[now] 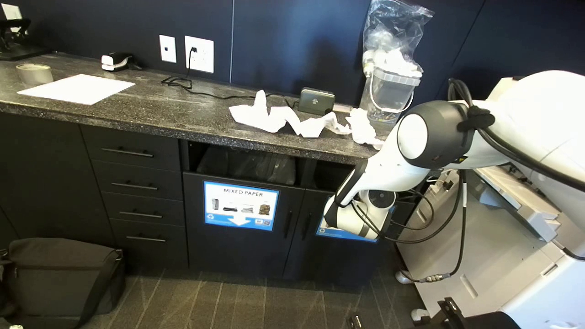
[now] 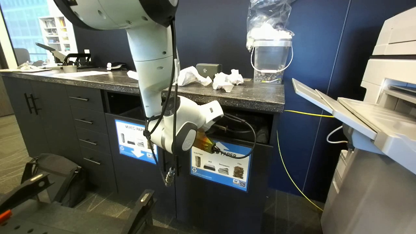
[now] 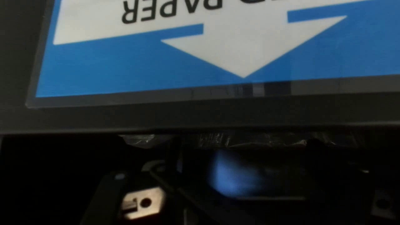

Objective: Put the first piece of paper from the right in the right bin

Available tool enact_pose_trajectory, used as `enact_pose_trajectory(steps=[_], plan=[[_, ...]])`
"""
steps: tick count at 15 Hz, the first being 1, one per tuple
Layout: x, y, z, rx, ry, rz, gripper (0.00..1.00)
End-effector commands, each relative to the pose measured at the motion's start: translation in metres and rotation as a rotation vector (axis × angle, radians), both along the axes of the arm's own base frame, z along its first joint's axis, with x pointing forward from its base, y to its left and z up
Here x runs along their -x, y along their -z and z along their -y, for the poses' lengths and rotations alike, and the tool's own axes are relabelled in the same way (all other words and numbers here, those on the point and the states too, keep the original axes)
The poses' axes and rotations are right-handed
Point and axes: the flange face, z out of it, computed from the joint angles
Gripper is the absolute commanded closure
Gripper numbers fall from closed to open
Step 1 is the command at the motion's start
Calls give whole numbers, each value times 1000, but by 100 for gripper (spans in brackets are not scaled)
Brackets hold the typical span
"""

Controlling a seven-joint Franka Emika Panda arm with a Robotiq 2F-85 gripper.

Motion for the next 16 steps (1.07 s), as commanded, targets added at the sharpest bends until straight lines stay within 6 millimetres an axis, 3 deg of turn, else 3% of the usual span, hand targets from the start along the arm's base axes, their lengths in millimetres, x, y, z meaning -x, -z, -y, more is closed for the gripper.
enact_pose_trajectory(steps=[1, 7, 16], plan=[[24, -11, -12, 70, 43, 32, 0], [54, -25, -29, 154, 41, 0, 0], [108, -80, -56, 140, -29, -142, 0]])
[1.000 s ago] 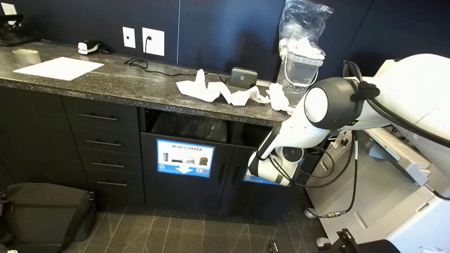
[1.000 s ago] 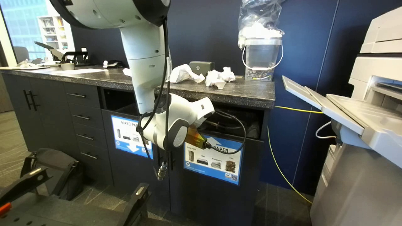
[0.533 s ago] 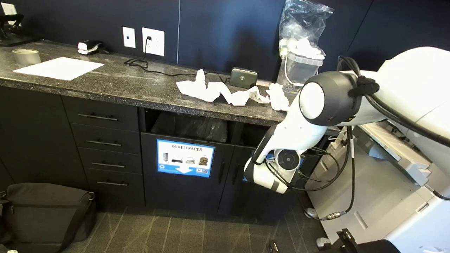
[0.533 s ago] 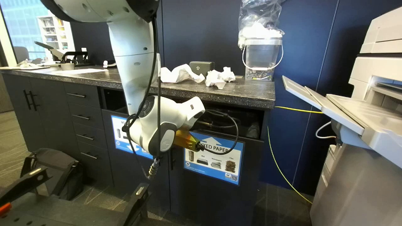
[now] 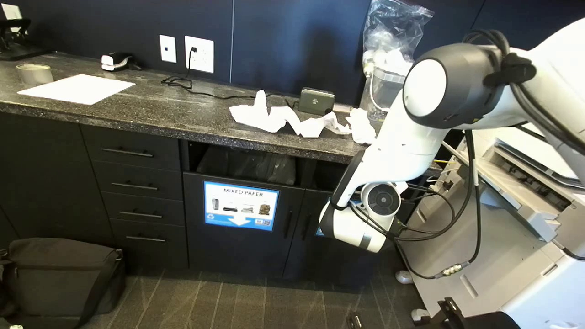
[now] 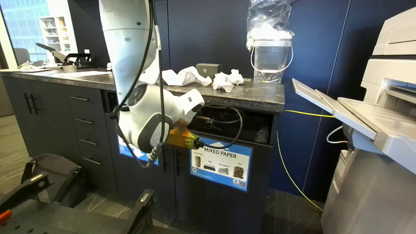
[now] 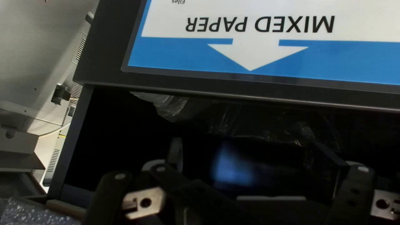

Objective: Put the first piece of paper from the right in the right bin

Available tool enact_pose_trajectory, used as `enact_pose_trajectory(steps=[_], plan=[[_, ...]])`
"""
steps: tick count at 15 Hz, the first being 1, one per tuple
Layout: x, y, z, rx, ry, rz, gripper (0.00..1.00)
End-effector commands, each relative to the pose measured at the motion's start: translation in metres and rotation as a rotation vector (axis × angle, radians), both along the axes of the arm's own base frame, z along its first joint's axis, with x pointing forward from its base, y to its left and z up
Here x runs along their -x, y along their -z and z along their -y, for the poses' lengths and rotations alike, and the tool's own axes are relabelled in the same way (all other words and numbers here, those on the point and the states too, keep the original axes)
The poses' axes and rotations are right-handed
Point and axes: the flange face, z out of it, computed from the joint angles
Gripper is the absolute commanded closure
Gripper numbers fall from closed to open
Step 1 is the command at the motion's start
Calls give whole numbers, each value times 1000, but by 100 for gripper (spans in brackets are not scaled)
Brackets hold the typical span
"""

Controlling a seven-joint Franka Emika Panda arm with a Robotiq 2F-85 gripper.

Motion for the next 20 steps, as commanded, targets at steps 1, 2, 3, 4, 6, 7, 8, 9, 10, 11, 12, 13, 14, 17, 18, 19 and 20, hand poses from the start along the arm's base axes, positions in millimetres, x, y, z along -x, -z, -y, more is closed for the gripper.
enact_pose_trajectory(steps=[1, 2, 3, 4, 6, 7, 8, 9, 10, 11, 12, 13, 14, 17, 18, 19, 20], plan=[[34, -43, -15, -8, -35, -91, 0], [42, -52, -17, -18, -43, -118, 0], [51, -62, -20, -23, -55, -140, 0], [60, -73, -21, -32, -67, -171, 0], [73, -88, -22, -62, -105, -271, 0], [77, -96, -20, -79, -117, -316, 0], [82, -104, -18, -100, -129, -364, 0], [86, -112, -15, -119, -137, -411, 0], [89, -121, -10, -143, -145, -453, 0], [94, -131, -5, -162, -156, -495, 0], [100, -140, 2, -183, -164, -531, 0], [109, -149, 9, -200, -177, -565, 0], [120, -155, 19, -214, -188, -597, 0], [148, -156, 48, -155, -247, -697, 0], [155, -153, 55, -117, -272, -734, 0], [162, -152, 60, -81, -292, -764, 0], [151, -152, 65, -42, -312, -791, 0]])
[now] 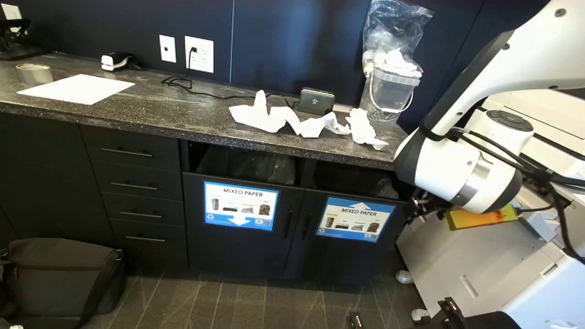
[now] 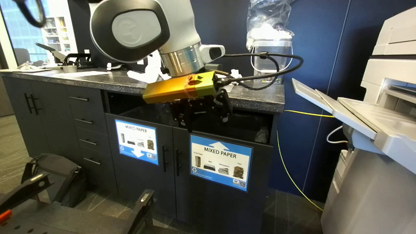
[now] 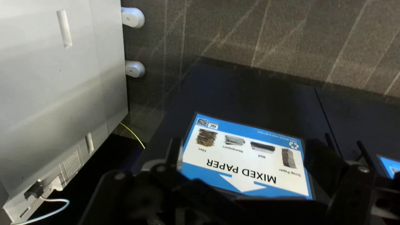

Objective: Put the first piece of paper from the right in the right bin

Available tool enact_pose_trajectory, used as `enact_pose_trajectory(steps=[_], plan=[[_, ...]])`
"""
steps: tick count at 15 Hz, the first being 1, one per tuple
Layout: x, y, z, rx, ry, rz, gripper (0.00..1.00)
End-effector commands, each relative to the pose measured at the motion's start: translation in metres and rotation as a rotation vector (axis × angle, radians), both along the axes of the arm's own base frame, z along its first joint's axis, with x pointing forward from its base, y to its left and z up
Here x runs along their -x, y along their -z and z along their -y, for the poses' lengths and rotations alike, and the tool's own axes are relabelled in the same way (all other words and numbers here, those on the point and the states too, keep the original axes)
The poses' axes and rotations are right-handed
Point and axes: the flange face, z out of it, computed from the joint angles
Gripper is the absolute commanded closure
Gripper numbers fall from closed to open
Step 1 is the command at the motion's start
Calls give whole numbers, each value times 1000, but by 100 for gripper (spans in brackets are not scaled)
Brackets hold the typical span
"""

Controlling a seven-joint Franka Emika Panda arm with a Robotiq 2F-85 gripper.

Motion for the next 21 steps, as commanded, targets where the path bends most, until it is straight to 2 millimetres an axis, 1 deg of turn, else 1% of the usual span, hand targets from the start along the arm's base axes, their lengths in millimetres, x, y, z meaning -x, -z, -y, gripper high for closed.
enact_pose_trajectory(steps=[1, 4, 7, 8, 11, 14, 17, 20, 21], plan=[[8, 1, 6, 91, -133, -80, 0], [4, -9, 5, 155, -241, -116, 0], [-1, -25, -2, 205, -361, -150, 0], [-3, -31, -5, 211, -374, -157, 0], [-8, -53, -17, 222, -430, -163, 0], [-8, -77, -32, 178, -481, -203, 0], [-1, -111, -49, 102, -520, -247, 0], [12, -153, -65, 70, -544, -288, 0], [19, -168, -72, 65, -557, -303, 0]])
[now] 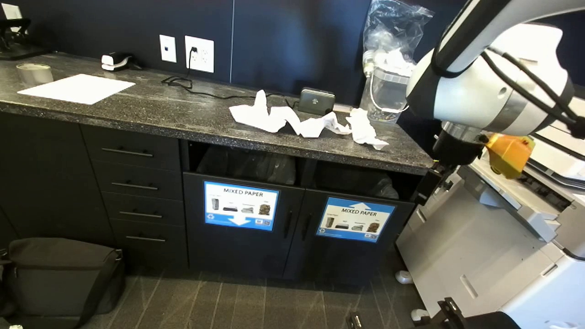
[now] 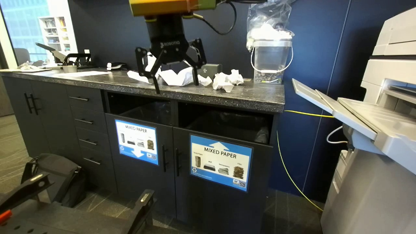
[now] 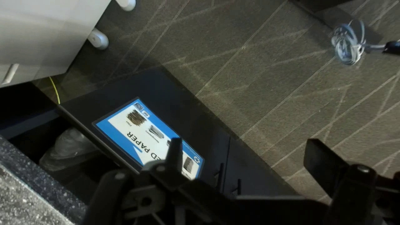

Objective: Put the first piece of paper from the right in the right bin

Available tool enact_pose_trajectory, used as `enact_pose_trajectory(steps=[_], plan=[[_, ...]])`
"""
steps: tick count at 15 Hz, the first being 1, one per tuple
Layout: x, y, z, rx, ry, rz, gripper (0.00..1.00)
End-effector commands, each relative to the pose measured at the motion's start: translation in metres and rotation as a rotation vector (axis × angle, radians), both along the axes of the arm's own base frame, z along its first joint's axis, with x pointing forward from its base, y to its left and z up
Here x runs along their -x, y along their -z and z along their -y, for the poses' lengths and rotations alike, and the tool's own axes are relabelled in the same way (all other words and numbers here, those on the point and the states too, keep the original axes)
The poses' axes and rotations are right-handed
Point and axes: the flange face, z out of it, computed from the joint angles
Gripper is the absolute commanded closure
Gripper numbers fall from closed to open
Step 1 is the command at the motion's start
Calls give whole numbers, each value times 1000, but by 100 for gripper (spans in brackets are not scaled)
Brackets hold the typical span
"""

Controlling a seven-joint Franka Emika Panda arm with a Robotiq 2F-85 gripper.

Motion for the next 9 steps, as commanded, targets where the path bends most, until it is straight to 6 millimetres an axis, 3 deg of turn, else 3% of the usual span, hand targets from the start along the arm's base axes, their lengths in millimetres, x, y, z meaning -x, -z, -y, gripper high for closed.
enact_pose_trajectory(steps=[1, 2, 3, 5, 9], plan=[[23, -64, -20, 32, -33, -29, 0], [30, -80, -24, 30, -35, -42, 0], [13, -44, -15, -2, -37, -51, 0], [21, -67, -24, 8, -44, -50, 0], [25, -72, -27, 22, -44, -48, 0]])
